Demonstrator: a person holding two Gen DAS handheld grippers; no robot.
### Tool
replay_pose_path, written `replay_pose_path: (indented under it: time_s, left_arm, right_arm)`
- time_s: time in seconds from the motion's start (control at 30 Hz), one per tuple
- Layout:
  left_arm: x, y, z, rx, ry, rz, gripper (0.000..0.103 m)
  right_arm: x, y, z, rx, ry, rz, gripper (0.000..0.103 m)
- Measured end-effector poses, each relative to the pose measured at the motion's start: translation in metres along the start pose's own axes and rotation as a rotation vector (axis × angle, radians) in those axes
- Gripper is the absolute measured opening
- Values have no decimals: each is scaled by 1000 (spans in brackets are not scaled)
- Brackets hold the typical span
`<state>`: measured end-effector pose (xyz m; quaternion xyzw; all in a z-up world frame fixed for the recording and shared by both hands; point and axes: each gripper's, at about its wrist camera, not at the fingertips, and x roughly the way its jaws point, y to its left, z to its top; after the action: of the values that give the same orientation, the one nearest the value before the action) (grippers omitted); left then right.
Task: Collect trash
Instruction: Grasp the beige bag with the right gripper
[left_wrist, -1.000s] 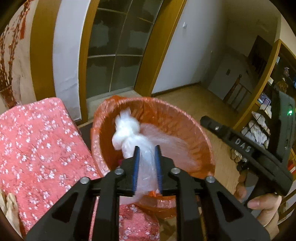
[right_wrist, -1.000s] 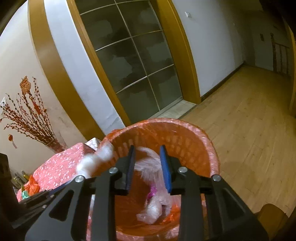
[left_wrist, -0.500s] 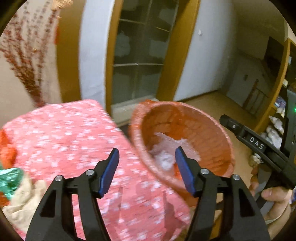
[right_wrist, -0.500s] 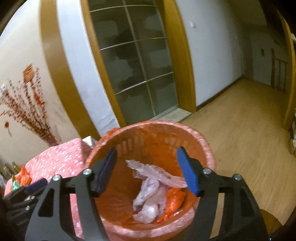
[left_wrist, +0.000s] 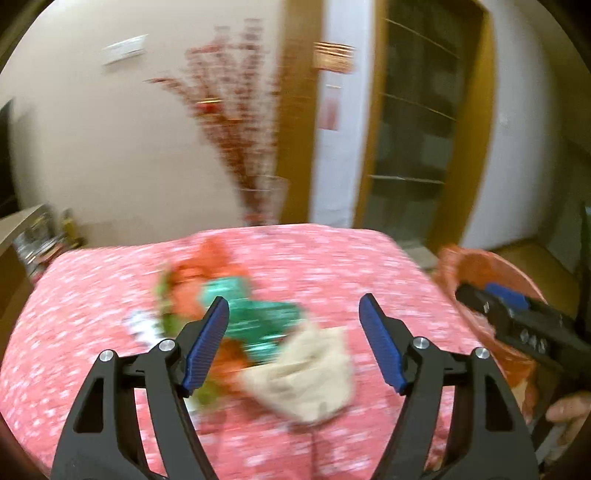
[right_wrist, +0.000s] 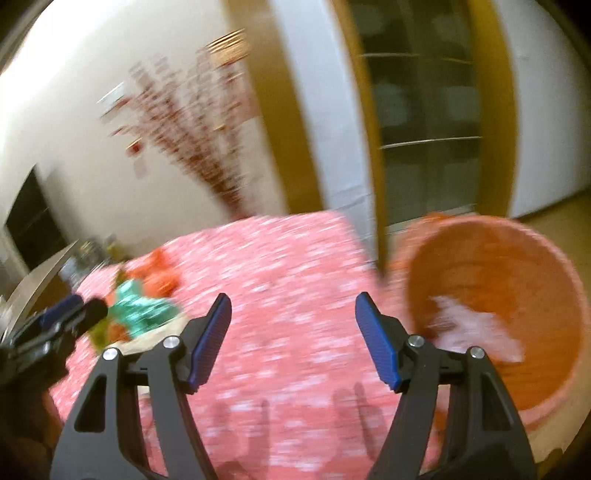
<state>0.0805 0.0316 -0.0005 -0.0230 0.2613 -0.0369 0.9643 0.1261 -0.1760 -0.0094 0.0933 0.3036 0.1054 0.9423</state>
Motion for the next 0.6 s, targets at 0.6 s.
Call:
replay_pose_path:
  time_s: [0.6]
  left_arm:
    - [-16, 129, -26, -239, 28, 227, 72]
  right_arm:
    - [61, 110, -51, -171, 215, 148, 54]
